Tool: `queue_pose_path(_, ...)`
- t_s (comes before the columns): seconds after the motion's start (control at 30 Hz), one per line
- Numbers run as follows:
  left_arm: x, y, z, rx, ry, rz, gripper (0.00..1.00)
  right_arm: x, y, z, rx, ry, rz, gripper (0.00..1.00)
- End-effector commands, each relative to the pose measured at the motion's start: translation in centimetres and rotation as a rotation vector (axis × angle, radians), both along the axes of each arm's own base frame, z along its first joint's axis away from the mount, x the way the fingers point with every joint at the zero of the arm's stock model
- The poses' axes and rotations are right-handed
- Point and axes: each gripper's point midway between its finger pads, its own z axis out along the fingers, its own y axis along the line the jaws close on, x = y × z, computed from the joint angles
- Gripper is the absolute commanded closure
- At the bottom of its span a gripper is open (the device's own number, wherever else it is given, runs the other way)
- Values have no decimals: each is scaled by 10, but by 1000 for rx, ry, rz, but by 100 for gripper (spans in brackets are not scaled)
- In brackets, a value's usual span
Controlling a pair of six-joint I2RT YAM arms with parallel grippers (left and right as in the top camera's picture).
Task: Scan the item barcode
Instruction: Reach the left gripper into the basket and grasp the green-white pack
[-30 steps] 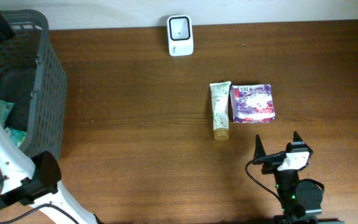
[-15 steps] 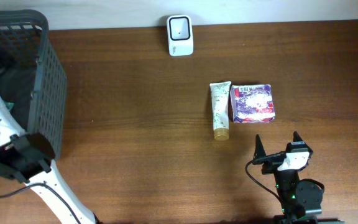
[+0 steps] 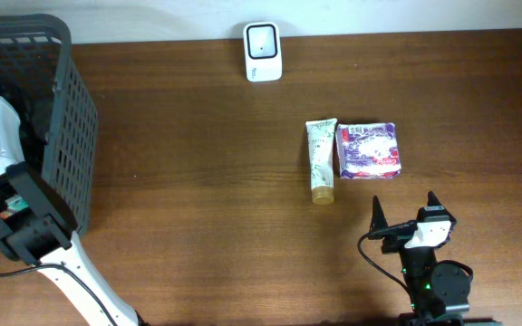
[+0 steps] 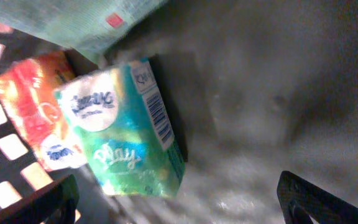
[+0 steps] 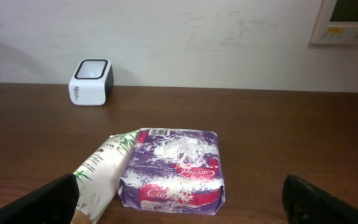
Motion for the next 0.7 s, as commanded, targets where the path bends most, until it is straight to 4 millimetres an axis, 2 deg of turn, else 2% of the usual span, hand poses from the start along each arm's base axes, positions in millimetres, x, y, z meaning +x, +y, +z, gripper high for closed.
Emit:
queue_pose_path(0.0,-9,3,-13,15,30,25,0,0,-3,-4,-1,6,-12,1)
queue_pose_path(0.1,-11,7,-21,29,13,65,3,0,-3,-4,-1,6,-12,1)
queue_pose_path(0.23,-13,16,-23,37,-3,86,14,0,-3,-4,0,6,-12,2)
queue_pose_path(0.27,-14,19,-24,38,-6,93,24,0,-3,-4,0,6,-12,1)
queue_pose_path(0.37,-19,25,-26,24,-18,120,44,0,-3,-4,0,6,-12,1)
queue_pose_path(0.4,-19,24,-27,14,-24,124,45,0,-3,-4,0,6,-12,1)
queue_pose_path(0.43,-18,22,-29,-1,-32,126,50,0,-3,-4,0,6,-12,1)
queue_pose_path(0.47,-16,19,-30,-17,-39,127,67,0,-3,-4,0,6,-12,1)
queue_pose_path(0.5,-15,17,-30,-37,-42,110,89,0,-3,-4,0,6,-12,1)
queue_pose_path(0.53,-13,14,-31,-61,-48,93,100,0,-3,-4,-1,6,-12,1)
queue_pose_path(0.6,-7,7,-28,-108,-80,90,100,0,-3,-4,0,6,-12,1)
queue_pose_path(0.67,3,6,-7,-119,-131,91,100,0,-3,-4,0,6,-12,1)
